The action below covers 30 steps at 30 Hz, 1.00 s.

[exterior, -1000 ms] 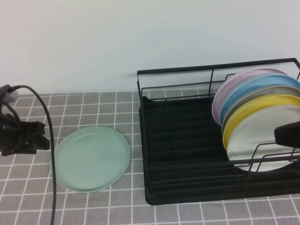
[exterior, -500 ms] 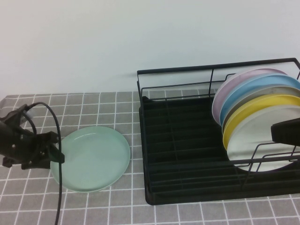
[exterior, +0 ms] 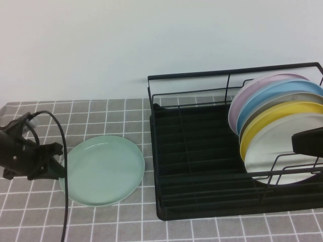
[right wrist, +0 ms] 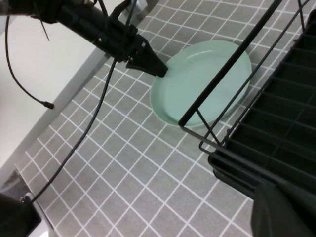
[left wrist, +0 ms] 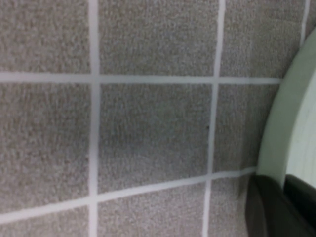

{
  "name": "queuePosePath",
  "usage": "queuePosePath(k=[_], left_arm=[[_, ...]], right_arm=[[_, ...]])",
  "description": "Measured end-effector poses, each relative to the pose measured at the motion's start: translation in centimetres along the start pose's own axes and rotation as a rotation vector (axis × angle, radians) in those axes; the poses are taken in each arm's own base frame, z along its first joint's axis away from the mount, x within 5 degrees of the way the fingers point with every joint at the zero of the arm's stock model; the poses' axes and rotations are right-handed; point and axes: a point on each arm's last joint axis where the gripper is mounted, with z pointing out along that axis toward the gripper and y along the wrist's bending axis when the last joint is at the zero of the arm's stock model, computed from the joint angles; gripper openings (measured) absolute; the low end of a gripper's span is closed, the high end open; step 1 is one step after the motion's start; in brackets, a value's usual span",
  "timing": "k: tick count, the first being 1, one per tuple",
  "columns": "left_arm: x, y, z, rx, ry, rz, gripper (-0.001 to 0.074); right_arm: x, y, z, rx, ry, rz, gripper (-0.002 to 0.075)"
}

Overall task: Place plate on rack
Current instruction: Pick up the plate from the table, then hand over the plate

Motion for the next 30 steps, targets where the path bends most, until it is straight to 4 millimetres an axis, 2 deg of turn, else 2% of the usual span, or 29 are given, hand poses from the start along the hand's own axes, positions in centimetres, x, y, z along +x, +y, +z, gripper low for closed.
queuePosePath(k=[7, 15, 23, 30], left_arm=[[-0.2, -0.6, -0.4, 0.046, -0.02, 0.026, 0.0004], [-0.8, -2.5, -3.3, 0.064, -0.141, 0.07, 0.0004], [-0.6, -5.8, -9.0, 0.068, -0.303, 0.185, 0.0004], [1.4, -9.5, -14.2, 0.149, -0.379, 0.284, 0.0004]], right_arm=[[0.0, 0.0, 0.0, 0.001, 0.002, -0.001, -0.0001], [0.1, 0.0, 0.0, 0.004, 0.009, -0.006, -0.0001], [0.3, -0.1, 0.0, 0.01, 0.032, -0.016, -0.0001], [0.1, 0.0, 0.0, 0.005, 0.014, 0.018, -0.0001]])
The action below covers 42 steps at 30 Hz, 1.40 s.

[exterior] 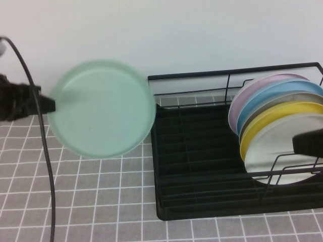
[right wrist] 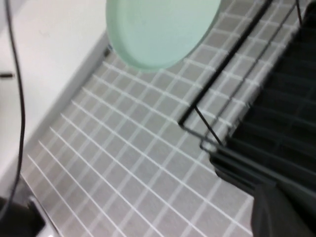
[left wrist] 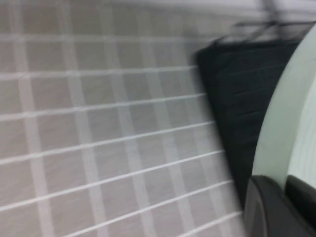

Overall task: Place plate on rack
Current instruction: Hand over the plate

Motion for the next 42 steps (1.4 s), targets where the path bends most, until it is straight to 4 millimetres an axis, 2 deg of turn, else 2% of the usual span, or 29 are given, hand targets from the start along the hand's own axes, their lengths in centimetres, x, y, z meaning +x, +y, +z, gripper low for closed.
queuePosePath(k=[4, 8, 12, 17, 22, 29, 38, 42], left_arm=[[-0.2, -3.5, -2.5, 0.097, -0.056, 0.049, 0.0004], [0.4, -7.2, -3.5, 0.166, -0.054, 0.131, 0.0004], [1.5, -10.3, -3.3, 0.227, -0.003, 0.187, 0.0004], [2.4, -12.7, -2.6, 0.289, 0.037, 0.204, 0.0004], [3.4, -15.0, -1.8, 0.343, 0.065, 0.244, 0.0004], [4.0, -16.7, -1.4, 0.372, 0.066, 0.262, 0.0004], [4.0, -17.1, -1.4, 0.399, 0.068, 0.244, 0.0004], [4.2, -17.1, -1.4, 0.406, 0.08, 0.246, 0.0004]], right_arm=[[-0.6, 0.4, 0.0, -0.041, -0.065, 0.044, 0.0], [-1.2, 0.7, -0.1, -0.086, -0.124, 0.088, 0.004], [-1.6, 1.0, -0.2, -0.12, -0.17, 0.123, 0.0155], [-1.6, 1.0, -0.2, -0.131, -0.168, 0.172, 0.0312], [-1.4, 1.0, -0.2, -0.126, -0.146, 0.164, 0.0358], [-1.3, 1.0, -0.1, -0.119, -0.136, 0.158, 0.0364], [-1.3, 0.9, -0.1, -0.111, -0.141, 0.158, 0.0363], [-1.3, 0.9, -0.1, -0.111, -0.141, 0.158, 0.0308]])
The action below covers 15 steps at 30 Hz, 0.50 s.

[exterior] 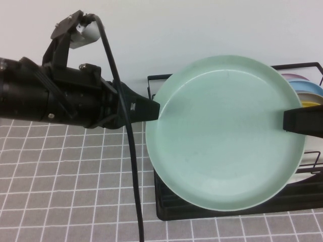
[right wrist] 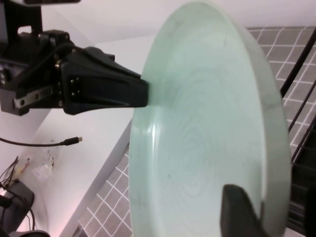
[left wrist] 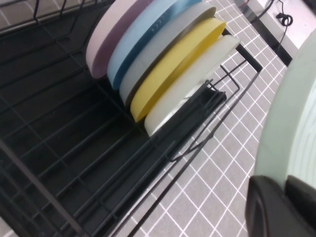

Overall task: Place plate on rack
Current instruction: Hand over the plate

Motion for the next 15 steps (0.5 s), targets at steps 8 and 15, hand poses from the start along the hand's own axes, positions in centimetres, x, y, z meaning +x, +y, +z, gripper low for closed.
queuePosePath(k=[8, 15], left_arm=[[0.2, -0.1, 0.0, 0.012, 0.017, 0.012, 0.0005], [0.3, -1.0, -0.1, 0.105, 0.031, 0.03, 0.0014]], right_arm=[[0.1, -0.6, 0.4, -0.003, 0.024, -0.008, 0.012], [0.1, -1.1, 0.6, 0.022, 0.031, -0.071, 0.0078]])
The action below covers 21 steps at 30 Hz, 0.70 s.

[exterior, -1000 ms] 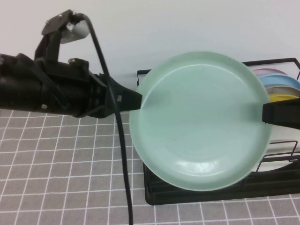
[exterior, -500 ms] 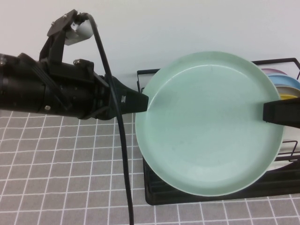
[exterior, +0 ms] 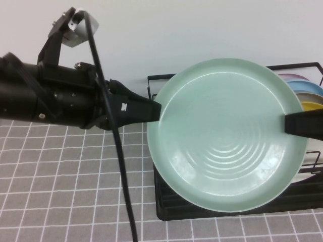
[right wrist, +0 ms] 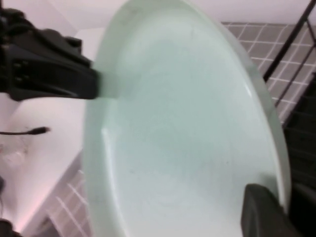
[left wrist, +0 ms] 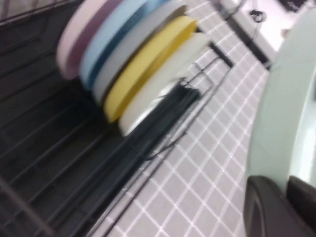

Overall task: Place plate on rack
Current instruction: Hand over the plate

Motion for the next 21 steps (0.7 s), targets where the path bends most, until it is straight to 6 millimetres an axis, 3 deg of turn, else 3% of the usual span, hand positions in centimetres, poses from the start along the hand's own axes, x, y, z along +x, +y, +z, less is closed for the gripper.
queuePosePath(k=[3, 6, 11, 14, 18, 21], left_arm=[[0.0, -0.4, 0.0, 0.051, 0.0, 0.013, 0.0046], [0.0, -1.0, -0.1, 0.118, -0.002, -0.015, 0.0129], [-0.3, -1.5, -0.2, 0.155, -0.03, -0.042, 0.0402], [-0.4, -1.5, -0.2, 0.159, -0.038, -0.052, 0.0491], [-0.9, -1.9, -0.5, 0.156, -0.053, -0.022, 0.0461], [-1.3, -2.2, -0.9, 0.129, -0.048, 0.027, 0.0335]], right_arm=[[0.1, -0.3, 0.0, 0.03, 0.012, -0.036, 0.0064], [0.3, -0.6, 0.0, 0.065, 0.039, -0.062, 0.0046], [0.7, -1.1, -0.1, 0.116, 0.086, -0.098, 0.0025], [0.8, -1.3, -0.5, 0.183, 0.095, -0.129, 0.0024], [0.7, -1.0, -1.8, 0.317, 0.077, -0.199, 0.0023], [0.5, -0.5, -3.1, 0.427, 0.033, -0.263, 0.0023]])
